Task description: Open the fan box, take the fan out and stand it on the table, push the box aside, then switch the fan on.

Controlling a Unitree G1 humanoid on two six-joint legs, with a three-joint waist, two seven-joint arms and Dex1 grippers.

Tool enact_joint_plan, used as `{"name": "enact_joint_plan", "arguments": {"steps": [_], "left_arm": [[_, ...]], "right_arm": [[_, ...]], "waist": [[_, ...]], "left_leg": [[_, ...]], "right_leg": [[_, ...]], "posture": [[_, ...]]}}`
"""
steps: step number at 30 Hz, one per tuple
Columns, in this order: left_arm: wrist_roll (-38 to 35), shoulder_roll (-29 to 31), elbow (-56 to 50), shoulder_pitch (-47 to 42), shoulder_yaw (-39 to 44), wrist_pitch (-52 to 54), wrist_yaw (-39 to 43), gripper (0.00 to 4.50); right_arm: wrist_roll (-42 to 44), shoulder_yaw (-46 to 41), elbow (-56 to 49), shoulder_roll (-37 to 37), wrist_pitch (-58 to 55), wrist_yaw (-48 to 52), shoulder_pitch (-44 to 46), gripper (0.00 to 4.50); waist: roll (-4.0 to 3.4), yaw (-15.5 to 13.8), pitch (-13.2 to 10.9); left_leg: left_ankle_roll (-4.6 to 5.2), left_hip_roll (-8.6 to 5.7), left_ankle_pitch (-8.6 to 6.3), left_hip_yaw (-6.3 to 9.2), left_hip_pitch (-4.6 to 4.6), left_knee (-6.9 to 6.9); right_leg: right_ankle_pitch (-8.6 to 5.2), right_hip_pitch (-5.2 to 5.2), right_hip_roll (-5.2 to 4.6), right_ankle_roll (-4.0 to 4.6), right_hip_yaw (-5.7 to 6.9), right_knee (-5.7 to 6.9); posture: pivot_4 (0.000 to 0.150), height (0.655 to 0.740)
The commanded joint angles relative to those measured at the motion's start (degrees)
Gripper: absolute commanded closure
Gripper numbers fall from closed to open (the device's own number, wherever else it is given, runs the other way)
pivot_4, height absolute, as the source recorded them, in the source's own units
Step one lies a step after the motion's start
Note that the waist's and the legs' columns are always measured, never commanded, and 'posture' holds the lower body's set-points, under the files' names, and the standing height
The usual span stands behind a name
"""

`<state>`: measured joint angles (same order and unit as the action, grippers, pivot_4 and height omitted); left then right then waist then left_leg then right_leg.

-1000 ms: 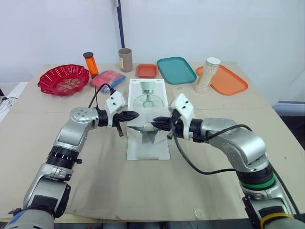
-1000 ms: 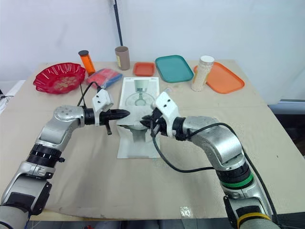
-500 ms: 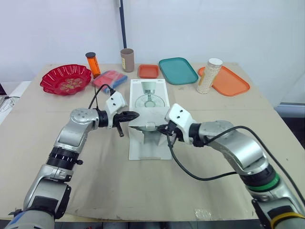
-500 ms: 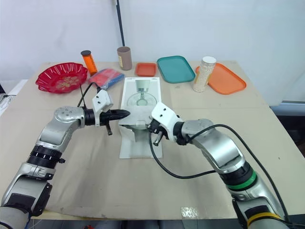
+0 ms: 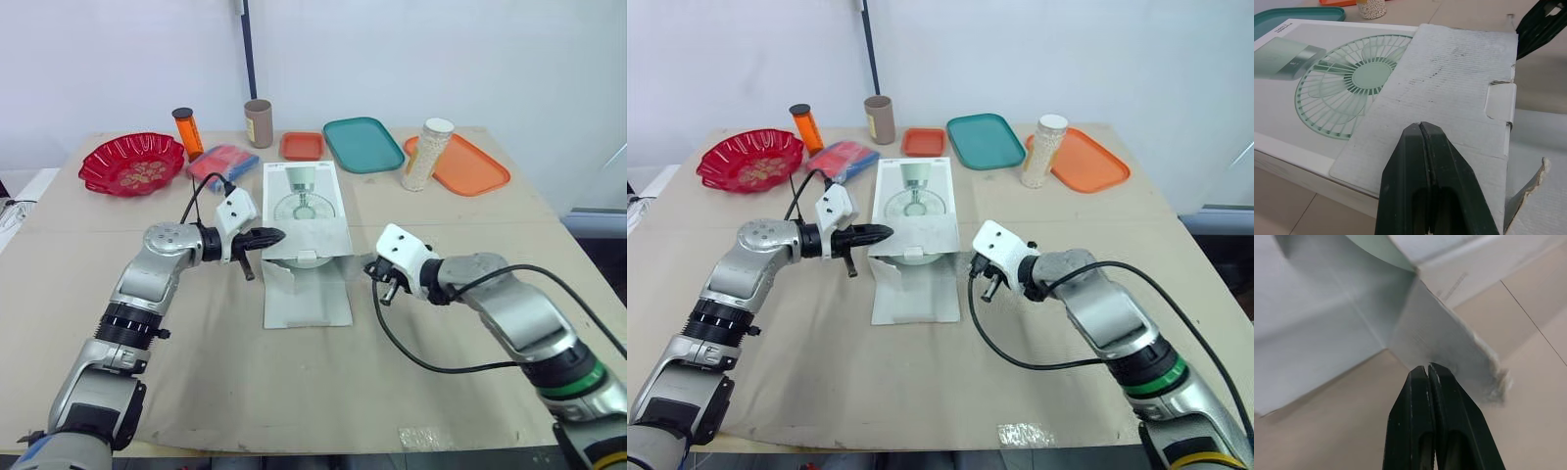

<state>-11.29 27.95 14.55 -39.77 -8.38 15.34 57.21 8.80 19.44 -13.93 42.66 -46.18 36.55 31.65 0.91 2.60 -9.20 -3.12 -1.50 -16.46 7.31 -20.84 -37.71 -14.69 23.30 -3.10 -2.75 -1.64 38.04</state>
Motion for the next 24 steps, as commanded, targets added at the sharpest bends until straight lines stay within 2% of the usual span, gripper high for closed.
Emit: {"name": "enact_joint_plan", "arguments": {"steps": [1, 5, 14, 20, 24], "left_arm": [[0.7, 0.5, 0.4, 1.2, -0.4, 0.5, 0.6, 4.50], [0.9, 0.9, -0.1, 1.7, -0.4, 0.5, 0.7, 4.50], [1.1, 1.0, 0.1, 1.7, -0.5, 0.3, 0.6, 4.50], [1.3, 0.7, 0.3, 1.7, -0.8, 0.2, 0.5, 4.50], [1.2, 0.7, 0.0, 1.8, -0.8, 0.4, 0.6, 4.50]], "right_arm": [[-3.1, -1.1, 3.1, -2.6, 3.2, -2.2, 1.9, 4.44], [-4.3, -1.7, 5.6, -6.3, 4.5, -2.9, 3.3, 4.44], [-3.2, -2.6, 3.3, -10.6, 4.8, -0.8, 3.1, 4.44], [-3.9, -2.1, 2.0, -10.4, 5.3, 0.1, 1.8, 4.44], [-4.3, -2.6, -0.1, -7.7, 4.8, 2.0, -0.6, 4.44]], "waist": [[0.00, 0.0, 0.0], [0.00, 0.1, 0.0], [-0.01, 0.1, 0.0], [-0.01, 0.1, 0.0], [-0.01, 0.1, 0.0]], "left_leg": [[-0.01, -0.01, 0.00, 0.00, 0.00, 0.00], [0.00, 0.00, 0.00, -0.01, 0.01, 0.00], [0.00, -0.02, 0.00, 0.02, 0.00, 0.01], [0.00, 0.00, 0.00, 0.01, 0.02, 0.01], [0.00, 0.00, 0.00, 0.01, 0.01, 0.01]], "right_leg": [[0.00, 0.01, -0.01, 0.00, -0.01, 0.00], [0.00, 0.00, 0.00, 0.01, -0.01, 0.00], [0.00, 0.01, 0.00, 0.01, -0.01, 0.00], [0.01, 0.01, 0.01, 0.02, -0.01, 0.01], [0.01, 0.00, 0.01, 0.02, -0.01, 0.00]], "posture": [[0.150, 0.7400], [0.150, 0.7400], [0.150, 0.7400], [0.150, 0.7400], [0.150, 0.7400]]}}
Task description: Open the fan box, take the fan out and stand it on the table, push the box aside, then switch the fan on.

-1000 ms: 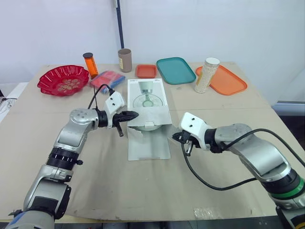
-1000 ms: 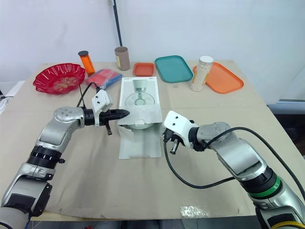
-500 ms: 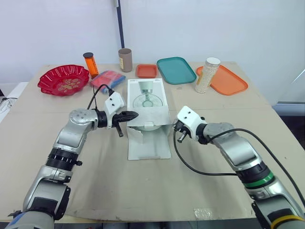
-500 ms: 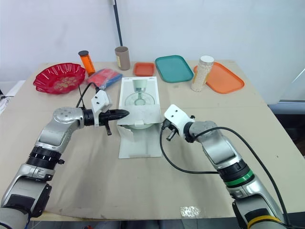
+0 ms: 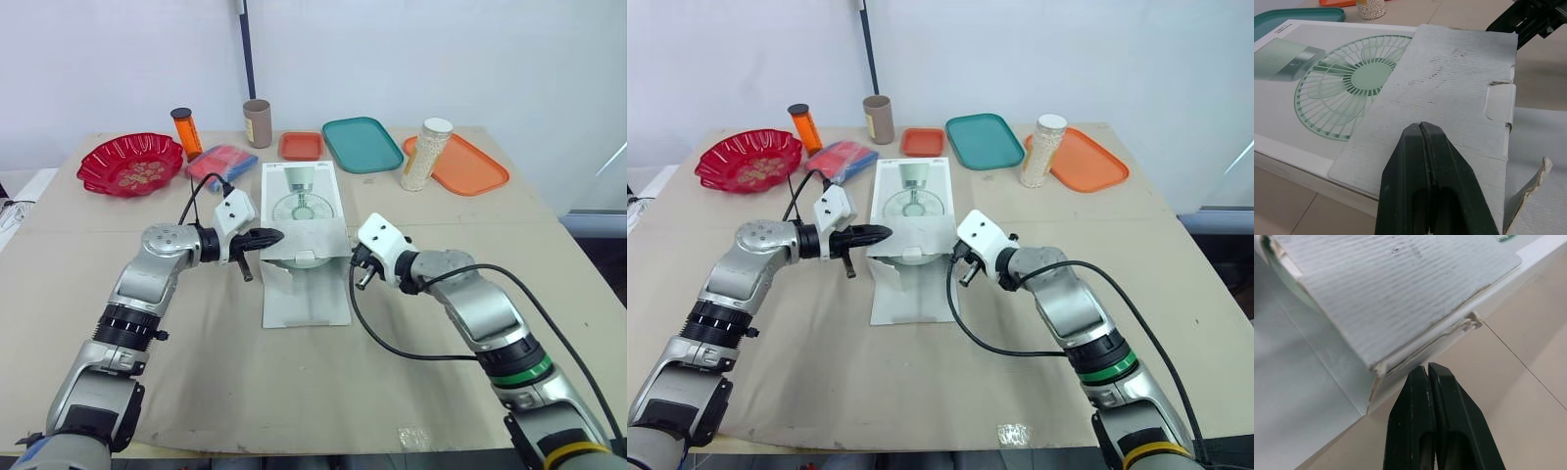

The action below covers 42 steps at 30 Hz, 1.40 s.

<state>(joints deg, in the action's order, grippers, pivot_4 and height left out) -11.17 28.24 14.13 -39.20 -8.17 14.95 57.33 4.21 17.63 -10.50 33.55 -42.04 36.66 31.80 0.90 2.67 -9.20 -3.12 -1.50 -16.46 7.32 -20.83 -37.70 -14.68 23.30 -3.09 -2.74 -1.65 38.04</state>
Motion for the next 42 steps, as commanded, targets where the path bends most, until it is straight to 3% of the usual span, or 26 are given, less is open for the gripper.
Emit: {"name": "enact_joint_plan", "arguments": {"steps": [1, 6, 10, 18, 22, 28, 34, 42], "left_arm": [[1.1, 0.4, 0.4, 1.2, -1.0, 0.8, 0.5, 4.50], [1.0, 0.7, 0.1, 1.7, -0.9, 1.0, 0.5, 4.50], [1.1, 0.9, -0.4, 2.5, -0.9, 1.0, 0.5, 4.50], [0.9, 1.7, -1.1, 2.4, -0.3, 1.6, 0.3, 4.50], [0.6, 2.4, -2.7, 2.6, 0.1, 2.2, 0.2, 4.50], [-1.3, 3.0, -7.0, 2.2, 1.0, 4.7, 0.4, 4.50], [-4.9, 3.6, -14.9, 2.0, 1.1, 8.8, 3.1, 4.50], [-0.4, 7.4, -17.0, 4.0, -4.2, 6.0, 6.5, 4.50]], "right_arm": [[0.5, -1.1, -4.5, 2.7, 0.3, 3.0, -1.6, 4.44], [3.1, -2.4, -10.2, 8.0, -3.0, 8.4, -4.0, 4.44], [6.4, -3.1, -13.7, 8.3, -4.3, 11.2, -3.9, 4.44], [16.7, -11.1, -11.1, -0.5, -9.6, 9.5, 4.3, 4.44], [11.8, -9.3, -1.9, -4.1, -7.7, 2.8, 8.7, 4.44], [6.3, -4.6, 5.1, -5.1, -1.3, 1.1, 8.4, 4.44], [5.4, -3.9, 5.5, -5.2, 0.5, 2.1, 7.1, 4.44], [4.8, -3.8, 5.8, -5.6, 1.5, 2.0, 6.3, 4.44]], "waist": [[0.00, 0.0, 0.0], [0.00, 0.0, 0.0], [0.00, 0.1, 0.0], [-0.01, 0.0, 0.0], [0.00, 0.0, 0.0], [-0.02, 0.1, 0.0], [-0.01, 0.1, 0.0], [-0.01, 0.1, 0.0]], "left_leg": [[0.00, -0.01, 0.00, -0.01, 0.00, 0.00], [0.01, -0.02, 0.00, -0.01, 0.00, 0.00], [0.01, 0.04, 0.00, -0.03, 0.07, 0.01], [0.00, 0.04, 0.00, -0.02, 0.09, 0.01], [0.00, 0.04, 0.00, -0.04, 0.09, 0.03], [0.00, 0.03, -0.01, -0.07, 0.00, 0.07], [-0.01, 0.03, 0.01, -0.08, 0.01, 0.06], [0.00, 0.04, 0.00, -0.10, 0.03, 0.07]], "right_leg": [[0.00, 0.00, -0.01, 0.00, 0.00, 0.00], [-0.01, -0.02, -0.01, -0.01, 0.00, -0.01], [0.00, -0.05, 0.05, 0.00, -0.01, 0.01], [0.02, -0.05, 0.04, 0.03, -0.02, 0.01], [0.02, -0.04, 0.01, 0.03, -0.01, 0.00], [0.02, 0.08, 0.00, 0.03, -0.03, -0.01], [0.02, 0.06, 0.01, 0.03, -0.06, 0.01], [0.02, 0.06, 0.03, 0.03, -0.07, 0.01]], "posture": [[0.150, 0.7400], [0.150, 0.7400], [0.150, 0.7400], [0.150, 0.7400], [0.150, 0.7400], [0.150, 0.7400], [0.150, 0.7400], [0.150, 0.7400]]}}
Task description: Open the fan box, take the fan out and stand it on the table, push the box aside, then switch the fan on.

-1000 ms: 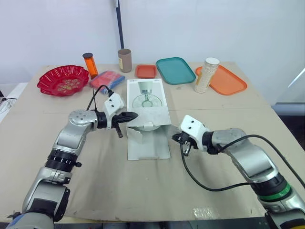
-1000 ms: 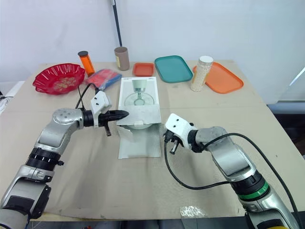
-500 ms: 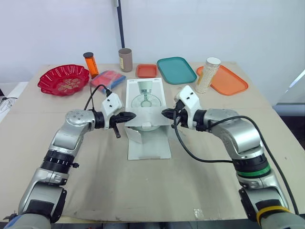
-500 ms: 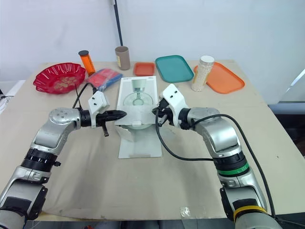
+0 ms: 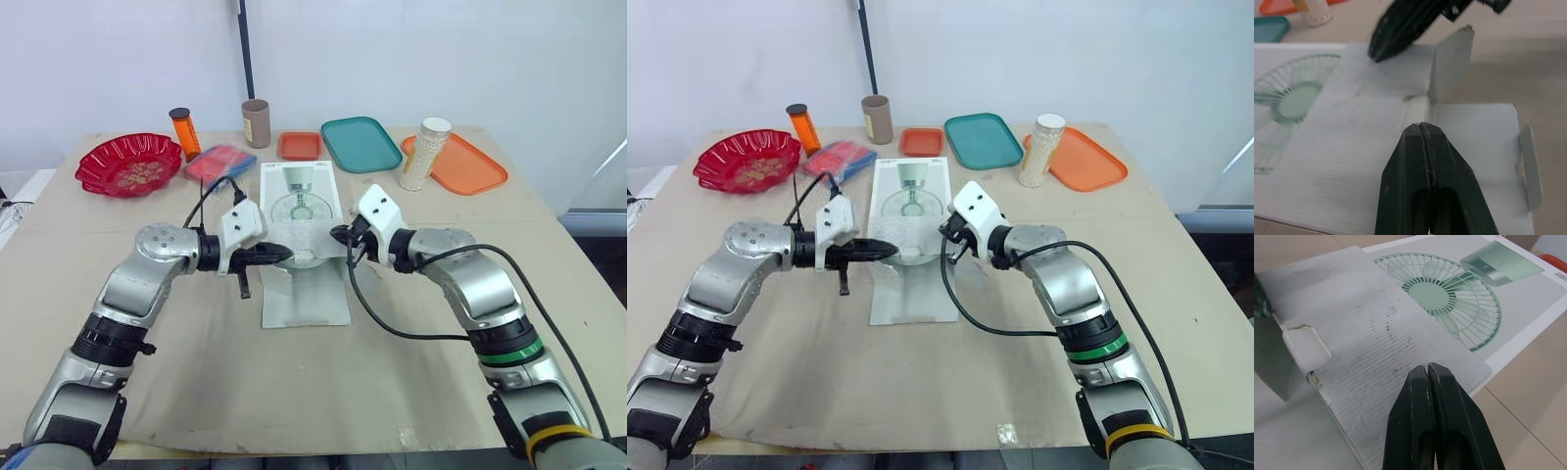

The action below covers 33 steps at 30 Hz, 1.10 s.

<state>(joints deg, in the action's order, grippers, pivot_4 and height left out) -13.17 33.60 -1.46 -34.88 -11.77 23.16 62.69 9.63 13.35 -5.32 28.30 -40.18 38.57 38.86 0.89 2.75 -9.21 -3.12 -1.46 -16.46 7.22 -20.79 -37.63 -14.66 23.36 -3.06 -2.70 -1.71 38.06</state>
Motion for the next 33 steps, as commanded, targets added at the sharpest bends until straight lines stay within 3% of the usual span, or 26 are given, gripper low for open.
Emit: {"name": "enact_joint_plan", "arguments": {"steps": [1, 12, 22, 27, 33], "left_arm": [[2.4, 2.5, -1.2, -0.3, -1.2, -2.7, 1.2, 4.50], [4.5, 6.8, -2.3, 1.5, -2.6, -5.0, 5.3, 4.50], [5.1, 16.7, -3.0, 2.7, -1.4, -10.4, 13.8, 4.50], [11.5, 16.9, 4.6, -0.1, -2.3, -14.5, 10.3, 4.50], [16.0, 12.0, 12.3, -2.7, -1.8, -15.5, 2.0, 4.50]], "right_arm": [[-0.7, 0.4, 0.7, -0.4, -0.3, 0.1, -0.8, 4.44], [-1.7, 0.5, 1.0, -1.0, 0.7, 0.3, -1.4, 4.44], [-2.0, 0.8, 1.8, -1.8, 1.6, 0.5, -1.4, 4.44], [-2.3, 1.1, 2.4, -2.5, 2.3, 0.5, -1.4, 4.44], [-2.8, 1.1, 2.7, -2.9, 2.7, 0.5, -1.4, 4.44]], "waist": [[0.00, 0.0, 0.0], [0.00, 0.1, 0.0], [-0.01, 0.1, 0.0], [-0.01, 0.0, 0.0], [0.00, 0.0, 0.0]], "left_leg": [[0.00, 0.00, 0.00, 0.00, 0.00, 0.00], [0.02, 0.03, -0.01, -0.05, 0.09, 0.01], [0.03, 0.08, -0.02, -0.11, 0.15, 0.07], [0.05, 0.07, -0.02, -0.12, 0.14, 0.07], [0.05, 0.06, -0.03, -0.11, 0.13, 0.07]], "right_leg": [[0.00, 0.00, 0.00, 0.00, 0.00, 0.00], [0.00, -0.06, 0.04, 0.01, -0.04, 0.01], [0.00, -0.08, 0.10, 0.02, -0.08, -0.01], [0.00, -0.08, 0.11, 0.03, -0.09, 0.00], [0.00, -0.06, 0.11, 0.03, -0.09, 0.00]], "posture": [[0.150, 0.7400], [0.150, 0.7400], [0.150, 0.7400], [0.150, 0.7400], [0.150, 0.7400]]}}
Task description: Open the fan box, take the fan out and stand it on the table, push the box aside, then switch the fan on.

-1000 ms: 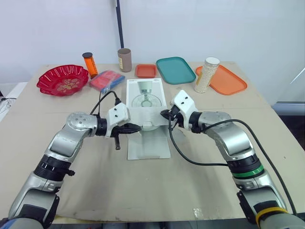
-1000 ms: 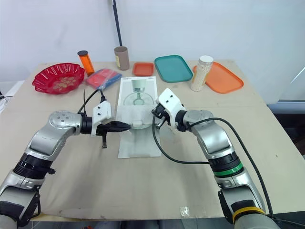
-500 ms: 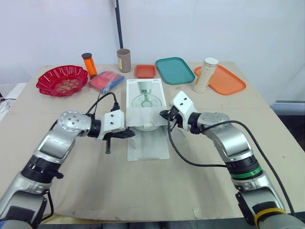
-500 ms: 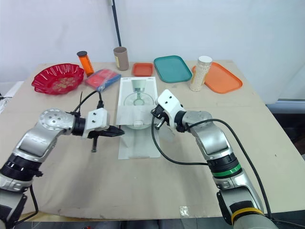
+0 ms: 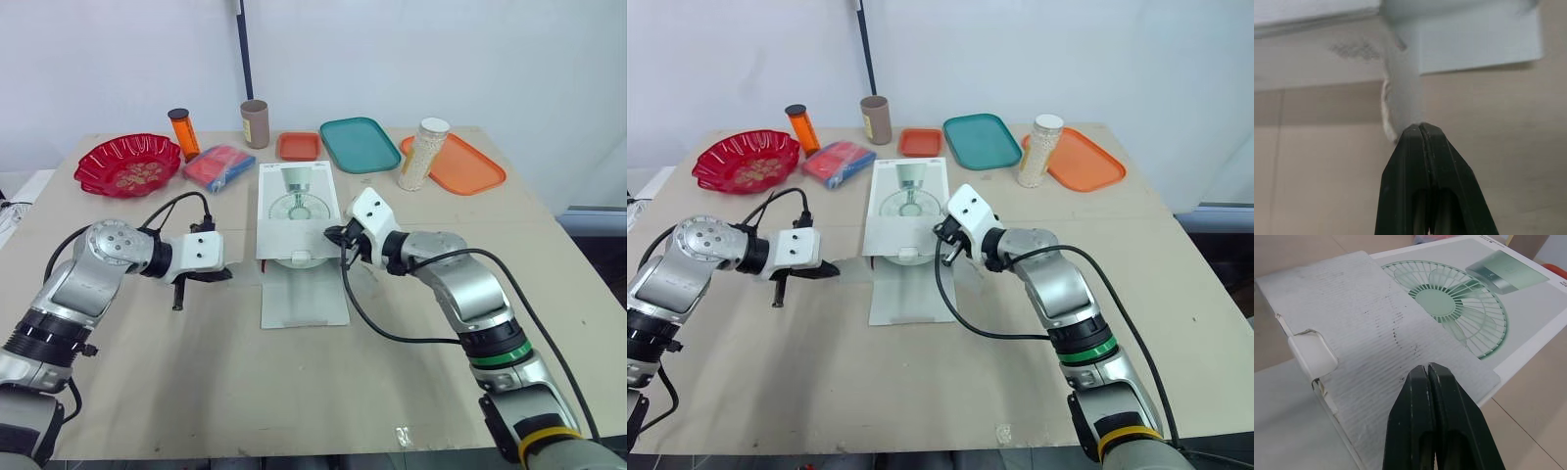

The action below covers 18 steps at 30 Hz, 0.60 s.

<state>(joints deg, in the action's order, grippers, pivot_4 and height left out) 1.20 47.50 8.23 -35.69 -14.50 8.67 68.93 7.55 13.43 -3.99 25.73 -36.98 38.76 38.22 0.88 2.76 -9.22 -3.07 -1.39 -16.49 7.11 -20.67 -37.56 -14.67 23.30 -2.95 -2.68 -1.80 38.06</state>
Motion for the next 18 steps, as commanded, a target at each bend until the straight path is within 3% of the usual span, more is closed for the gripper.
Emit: {"name": "enact_joint_plan", "arguments": {"steps": [1, 11, 18], "left_arm": [[2.5, -3.2, 4.5, -2.6, 1.1, -0.7, -6.5, 4.50], [-4.7, -14.7, 3.0, -1.6, 5.2, 8.4, -12.2, 4.50], [-8.0, -15.5, -0.9, 0.3, 6.6, 12.7, -12.0, 4.50]], "right_arm": [[-0.7, 1.1, 1.4, -0.4, -0.5, 0.3, -0.9, 4.44], [-0.7, 0.3, 0.5, -0.2, -1.5, -0.1, -1.4, 4.44], [-0.4, -0.2, -0.3, -0.4, -2.9, 0.0, -1.9, 4.44]], "waist": [[0.01, 0.0, 0.0], [0.02, 0.0, 0.0], [0.02, 0.0, 0.0]], "left_leg": [[0.00, 0.00, 0.00, 0.00, 0.00, 0.00], [-0.01, -0.02, 0.00, 0.04, -0.01, -0.02], [-0.02, -0.04, 0.01, 0.06, -0.01, -0.03]], "right_leg": [[0.00, 0.00, 0.00, 0.00, 0.00, 0.00], [0.00, 0.01, -0.04, 0.00, 0.00, 0.04], [0.01, 0.01, -0.07, 0.00, 0.01, 0.04]], "posture": [[0.150, 0.7400], [0.150, 0.7400], [0.150, 0.7400]]}}
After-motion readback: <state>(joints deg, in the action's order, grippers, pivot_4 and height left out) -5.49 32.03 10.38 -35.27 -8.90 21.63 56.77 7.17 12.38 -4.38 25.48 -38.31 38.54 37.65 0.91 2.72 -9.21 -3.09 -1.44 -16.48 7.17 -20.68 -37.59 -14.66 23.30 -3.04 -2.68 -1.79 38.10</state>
